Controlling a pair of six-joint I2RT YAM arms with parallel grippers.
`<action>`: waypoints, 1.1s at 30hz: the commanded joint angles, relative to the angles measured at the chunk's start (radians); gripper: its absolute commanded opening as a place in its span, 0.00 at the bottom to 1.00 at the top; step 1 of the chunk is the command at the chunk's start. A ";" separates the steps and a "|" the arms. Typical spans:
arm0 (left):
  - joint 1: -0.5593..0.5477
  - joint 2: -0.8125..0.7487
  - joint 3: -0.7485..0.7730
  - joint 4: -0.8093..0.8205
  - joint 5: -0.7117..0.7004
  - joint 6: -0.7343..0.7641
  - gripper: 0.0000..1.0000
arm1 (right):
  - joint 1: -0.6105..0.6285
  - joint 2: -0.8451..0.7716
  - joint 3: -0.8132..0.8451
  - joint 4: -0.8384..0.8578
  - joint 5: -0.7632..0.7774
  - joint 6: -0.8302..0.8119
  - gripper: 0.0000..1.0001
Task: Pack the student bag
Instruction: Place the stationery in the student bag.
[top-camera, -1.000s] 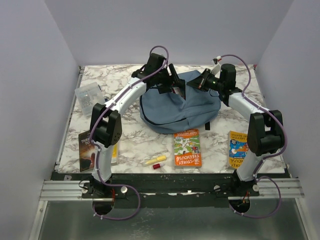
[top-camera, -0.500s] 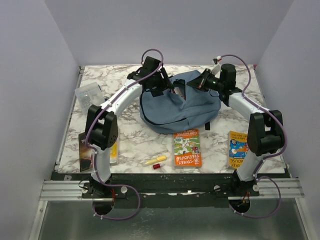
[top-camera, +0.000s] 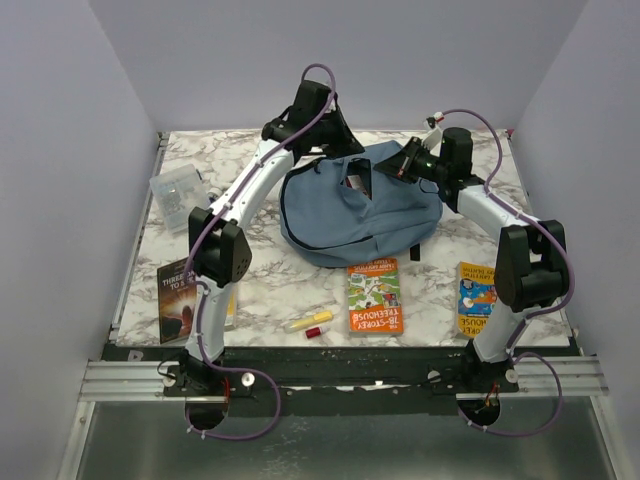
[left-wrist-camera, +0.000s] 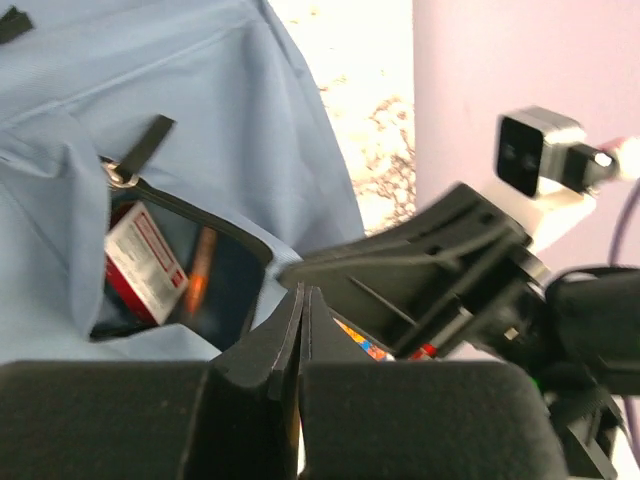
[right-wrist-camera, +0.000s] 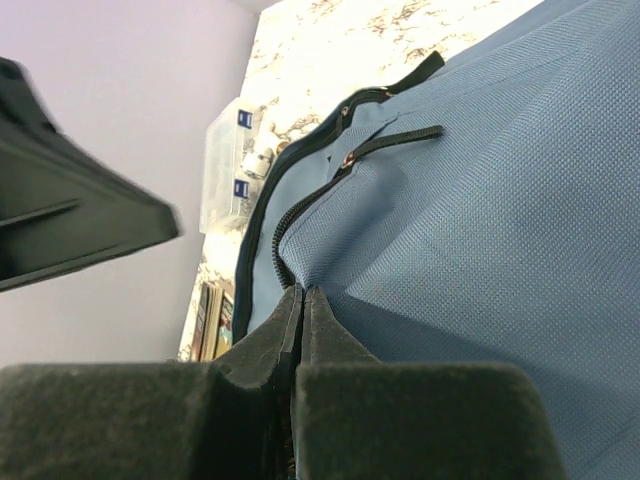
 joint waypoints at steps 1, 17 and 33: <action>-0.017 -0.060 -0.015 0.003 0.046 0.021 0.00 | -0.002 -0.026 0.004 0.065 -0.031 0.010 0.01; 0.002 -0.023 -0.291 -0.020 -0.112 0.018 0.50 | -0.002 -0.020 0.005 0.067 -0.036 0.013 0.01; -0.048 -0.217 -0.211 0.125 -0.009 0.061 0.00 | -0.002 0.009 0.008 0.083 -0.042 0.023 0.01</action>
